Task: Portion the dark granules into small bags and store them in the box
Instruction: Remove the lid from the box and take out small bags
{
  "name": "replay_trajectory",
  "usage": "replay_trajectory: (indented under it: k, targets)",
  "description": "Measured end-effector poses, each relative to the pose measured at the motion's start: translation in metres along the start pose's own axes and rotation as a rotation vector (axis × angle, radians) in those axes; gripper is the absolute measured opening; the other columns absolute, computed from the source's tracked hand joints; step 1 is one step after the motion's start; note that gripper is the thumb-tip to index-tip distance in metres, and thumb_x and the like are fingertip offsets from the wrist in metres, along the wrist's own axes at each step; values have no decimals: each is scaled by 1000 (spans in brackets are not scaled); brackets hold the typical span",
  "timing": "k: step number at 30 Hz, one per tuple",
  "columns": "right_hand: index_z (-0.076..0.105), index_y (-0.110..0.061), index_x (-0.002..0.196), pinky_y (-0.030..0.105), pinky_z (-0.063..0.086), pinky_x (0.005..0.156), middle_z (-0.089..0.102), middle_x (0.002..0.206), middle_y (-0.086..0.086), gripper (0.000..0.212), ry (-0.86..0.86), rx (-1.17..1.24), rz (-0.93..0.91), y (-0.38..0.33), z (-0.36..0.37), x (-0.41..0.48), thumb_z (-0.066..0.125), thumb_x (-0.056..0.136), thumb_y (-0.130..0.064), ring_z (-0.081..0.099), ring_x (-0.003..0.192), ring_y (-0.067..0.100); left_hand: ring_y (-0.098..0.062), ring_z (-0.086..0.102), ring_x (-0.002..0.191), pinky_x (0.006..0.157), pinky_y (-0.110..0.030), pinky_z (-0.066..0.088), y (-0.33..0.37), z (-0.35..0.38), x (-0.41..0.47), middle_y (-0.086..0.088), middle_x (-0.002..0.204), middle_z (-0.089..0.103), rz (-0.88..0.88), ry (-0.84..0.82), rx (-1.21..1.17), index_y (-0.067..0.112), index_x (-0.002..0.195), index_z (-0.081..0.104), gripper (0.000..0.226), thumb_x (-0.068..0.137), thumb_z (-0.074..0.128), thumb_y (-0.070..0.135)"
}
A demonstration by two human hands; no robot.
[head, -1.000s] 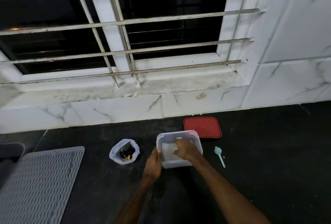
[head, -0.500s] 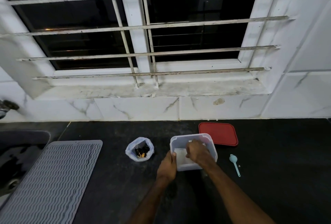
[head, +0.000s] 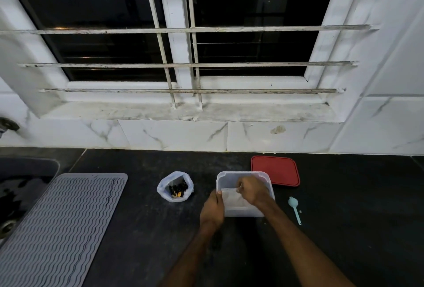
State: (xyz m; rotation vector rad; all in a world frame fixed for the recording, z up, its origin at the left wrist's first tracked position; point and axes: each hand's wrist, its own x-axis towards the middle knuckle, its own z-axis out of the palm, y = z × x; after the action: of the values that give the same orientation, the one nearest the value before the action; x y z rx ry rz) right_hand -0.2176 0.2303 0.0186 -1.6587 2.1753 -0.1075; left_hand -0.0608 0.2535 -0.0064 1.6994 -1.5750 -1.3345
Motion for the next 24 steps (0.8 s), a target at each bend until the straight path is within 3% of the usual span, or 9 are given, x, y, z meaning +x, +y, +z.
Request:
replay_trajectory:
  k: [2,5,7,9,10,13,17,22,24]
  targets:
    - [71,-17,106,28,51,86,72,105,1,15,93,82,-5,2,-5,-2,63,93,-22,65,96,17,-25,52,126,105,-40,42,1,1,-1,-9,134,56,-3,52,-13,16,135,49,44,103,36,42]
    - [71,-21,93,25,51,73,72,91,-4,8,316,313,-28,6,-19,-14,67,90,-15,65,83,12,-25,43,135,107,-42,39,10,-4,-8,-7,146,46,42,293,-24,13,144,40,50,100,46,37]
    - [71,-20,92,20,49,67,70,86,-8,6,469,487,-40,1,-28,-27,68,90,-15,64,80,8,-20,56,120,96,-40,47,24,-12,-13,3,128,59,128,394,-34,21,127,54,33,97,52,35]
    - [70,-20,92,13,46,69,68,87,-10,6,568,623,-101,-11,-32,-38,68,89,-15,62,82,3,-15,65,95,79,-34,52,41,-18,-15,9,100,67,183,355,-91,25,99,62,13,97,54,35]
    - [69,-20,91,13,46,71,66,88,-11,7,589,656,-143,-18,-33,-41,69,89,-14,61,84,2,-13,65,87,74,-33,51,51,-20,-16,8,89,68,192,310,-127,23,91,64,19,97,53,37]
    - [66,-18,85,17,50,71,62,88,-8,8,594,651,-230,-36,-31,-42,70,87,-11,60,83,3,-13,65,74,68,-35,51,68,-22,-7,3,74,68,226,212,-222,17,79,69,34,96,55,43]
    - [65,-10,80,24,52,69,61,84,-2,9,543,657,-275,-48,-28,-38,71,86,-5,60,79,8,-17,64,62,57,-44,54,71,-29,9,0,63,67,246,191,-249,17,71,68,33,92,62,42]
    - [71,-11,85,23,57,75,72,85,0,9,293,777,-286,-46,-43,-26,79,80,-9,68,80,8,-3,50,47,46,-19,40,71,-41,16,8,49,56,213,164,-338,15,61,63,34,95,60,13]
    - [72,-10,91,20,55,75,74,87,0,13,235,846,-271,-51,-51,-24,79,80,-11,70,79,6,-8,51,51,51,-24,40,73,-48,20,2,53,59,197,148,-351,10,66,65,30,95,60,13]
